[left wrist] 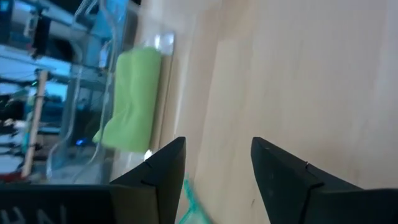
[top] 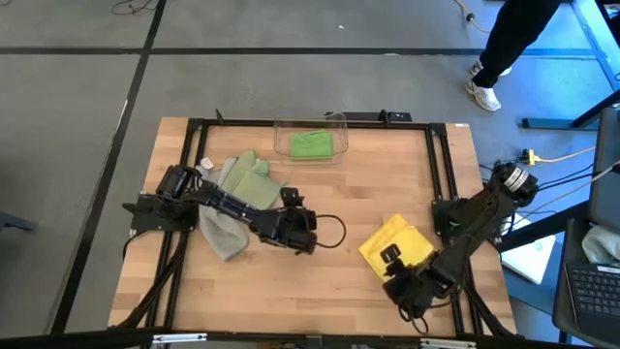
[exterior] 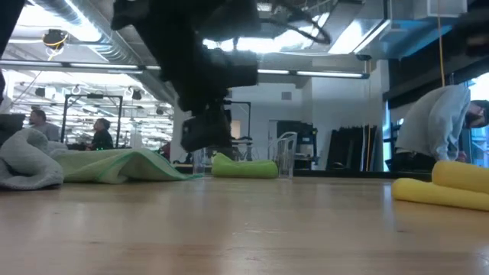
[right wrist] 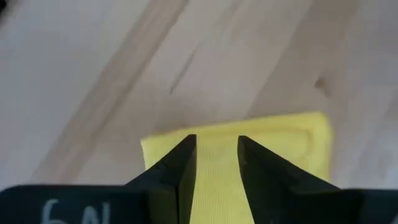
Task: Fold microfiber towels
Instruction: Fold the yellow microfiber cloth
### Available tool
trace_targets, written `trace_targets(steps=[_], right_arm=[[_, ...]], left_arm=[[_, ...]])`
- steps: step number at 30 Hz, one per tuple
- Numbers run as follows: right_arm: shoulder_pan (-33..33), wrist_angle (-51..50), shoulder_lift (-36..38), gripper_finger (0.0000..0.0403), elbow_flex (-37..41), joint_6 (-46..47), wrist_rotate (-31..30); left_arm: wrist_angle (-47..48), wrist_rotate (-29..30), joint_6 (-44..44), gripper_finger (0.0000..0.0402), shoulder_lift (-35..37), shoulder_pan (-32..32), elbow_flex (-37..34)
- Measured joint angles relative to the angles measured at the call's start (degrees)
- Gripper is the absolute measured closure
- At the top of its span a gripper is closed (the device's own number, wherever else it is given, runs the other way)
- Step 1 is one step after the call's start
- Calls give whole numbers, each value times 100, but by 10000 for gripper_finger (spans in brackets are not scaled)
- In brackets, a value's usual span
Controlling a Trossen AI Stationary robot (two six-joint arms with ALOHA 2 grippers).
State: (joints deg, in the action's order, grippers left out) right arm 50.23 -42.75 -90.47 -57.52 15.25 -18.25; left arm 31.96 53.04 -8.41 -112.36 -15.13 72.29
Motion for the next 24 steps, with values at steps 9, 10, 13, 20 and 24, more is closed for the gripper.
trace_targets(steps=[9,10,13,20,24], right_arm=[[-271,-176,45,282,-302,2793,-1549],[-401,-333,38,282,-301,3425,-1370],[-674,-636,41,282,-273,4543,-703],[-889,-778,43,282,513,5059,766],[-880,-805,123,282,1118,5280,1131]], left_arm=[[-1867,-423,1238,225,0,272,7],[-1905,-497,1216,225,0,305,7],[-1914,-681,1022,225,0,389,7],[-1895,-741,810,225,0,354,7],[-1895,-761,846,225,0,260,7]])
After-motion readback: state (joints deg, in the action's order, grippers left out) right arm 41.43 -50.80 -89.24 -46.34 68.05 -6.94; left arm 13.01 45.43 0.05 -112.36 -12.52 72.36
